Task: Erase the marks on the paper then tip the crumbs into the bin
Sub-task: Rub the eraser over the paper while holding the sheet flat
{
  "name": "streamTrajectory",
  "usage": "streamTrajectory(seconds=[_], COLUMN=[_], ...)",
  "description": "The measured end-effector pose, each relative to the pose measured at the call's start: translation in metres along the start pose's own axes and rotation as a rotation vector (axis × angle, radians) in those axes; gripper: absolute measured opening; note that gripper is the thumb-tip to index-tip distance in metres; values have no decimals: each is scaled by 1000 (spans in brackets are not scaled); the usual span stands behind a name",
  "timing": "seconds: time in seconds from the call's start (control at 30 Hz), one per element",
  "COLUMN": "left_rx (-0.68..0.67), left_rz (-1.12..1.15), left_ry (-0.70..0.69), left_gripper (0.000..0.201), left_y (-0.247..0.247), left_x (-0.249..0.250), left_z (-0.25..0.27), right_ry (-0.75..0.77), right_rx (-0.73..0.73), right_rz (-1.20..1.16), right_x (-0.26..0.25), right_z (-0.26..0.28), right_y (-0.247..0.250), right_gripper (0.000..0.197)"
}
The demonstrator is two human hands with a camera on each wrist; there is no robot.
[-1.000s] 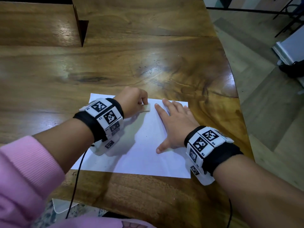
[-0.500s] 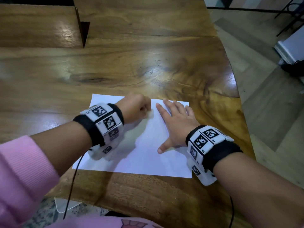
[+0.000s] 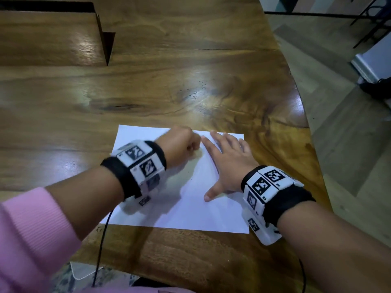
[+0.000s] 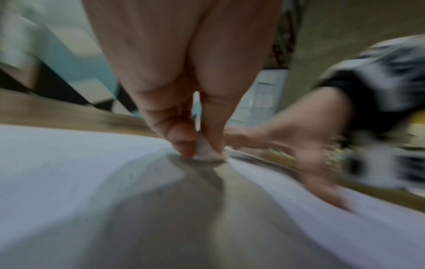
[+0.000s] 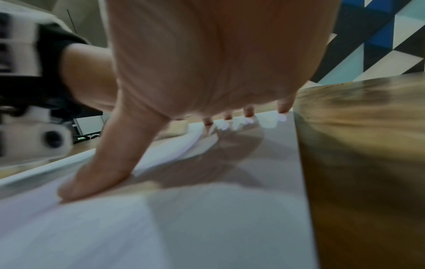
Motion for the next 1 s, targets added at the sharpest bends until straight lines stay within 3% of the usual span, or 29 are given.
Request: streamTrajectory(seconds=[0.1, 0.13, 0.3, 0.37, 0.5, 0.53, 0.67, 0.7, 0.77, 0.9, 1.0], left_rx=[-286, -302, 45, -17, -279, -269, 25, 44, -22, -297, -151], left_rz=[-38, -55, -9, 2, -15, -11, 56, 63, 19, -62, -66], left_ry=[-132, -138, 15, -21, -163, -159, 4, 29, -12, -158, -116], left_gripper=[10, 10, 5, 7, 9, 9, 11, 11, 6, 9, 7], left_y=[-18, -18, 3, -4, -29, -29, -7, -5, -9, -30, -17], left_x=[4, 2, 0, 8, 13, 11, 3, 3, 4, 7, 2], left_z=[25, 24, -10, -2, 33, 33, 5, 1, 8, 38, 20], right_ry=[-1, -2, 2, 6, 2, 1, 0, -1, 0, -6, -7], right_rx=[-2, -6, 7, 10, -1, -3, -4, -4, -5, -11, -14], right_rz=[-3, -3, -1, -4, -4, -4, -7, -6, -4, -12, -6], right_x=[0, 0, 0, 0, 1, 0, 0, 1, 1, 1, 0], right_z=[1, 1, 1, 1, 1, 1, 1, 1, 0, 1, 1], right_y=[0, 0, -1, -1, -1, -1, -1, -1, -2, -1, -1], right_gripper=[141, 141, 141, 140, 140, 140, 140, 141, 141, 141, 141])
Point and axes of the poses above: each hand's wrist, its own z-axis away from the middle knuckle, its own y-axis out of the back of the hand, x = y × z, the point moved 1 cm from there along -z, towards the middle knuckle, and after that the axes turned 13 degrees about -x, right-handed, at the moved point
